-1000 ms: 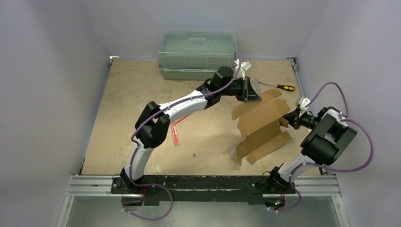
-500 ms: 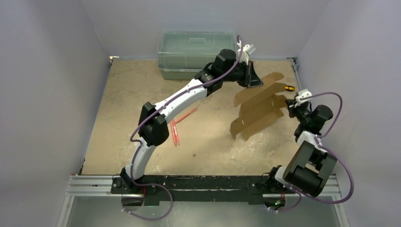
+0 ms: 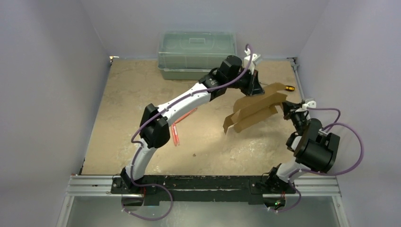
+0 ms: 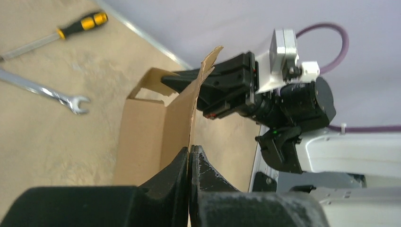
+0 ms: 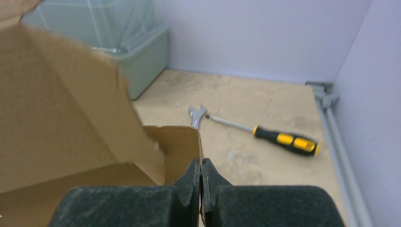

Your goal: Fold the paper box

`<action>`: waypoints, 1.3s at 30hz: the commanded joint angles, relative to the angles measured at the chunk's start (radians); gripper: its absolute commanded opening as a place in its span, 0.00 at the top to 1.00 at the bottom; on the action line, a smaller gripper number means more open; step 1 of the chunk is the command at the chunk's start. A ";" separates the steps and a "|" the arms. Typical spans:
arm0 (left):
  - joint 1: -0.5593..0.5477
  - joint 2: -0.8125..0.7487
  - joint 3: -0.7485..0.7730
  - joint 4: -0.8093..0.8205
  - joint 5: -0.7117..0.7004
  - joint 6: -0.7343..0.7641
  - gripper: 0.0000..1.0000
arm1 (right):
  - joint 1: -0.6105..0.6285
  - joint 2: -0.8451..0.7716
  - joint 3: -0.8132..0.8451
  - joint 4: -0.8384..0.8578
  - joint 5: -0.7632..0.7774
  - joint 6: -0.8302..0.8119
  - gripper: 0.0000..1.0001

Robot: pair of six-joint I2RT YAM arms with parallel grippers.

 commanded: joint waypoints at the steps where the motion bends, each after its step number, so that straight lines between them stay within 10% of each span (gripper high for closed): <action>1: -0.024 -0.026 -0.095 0.014 -0.010 0.037 1.00 | -0.001 0.078 -0.057 0.390 0.002 -0.025 1.00; 39: -0.079 -0.174 -0.439 0.355 -0.092 -0.136 1.00 | -0.075 0.142 -0.198 0.406 -0.143 -0.240 1.00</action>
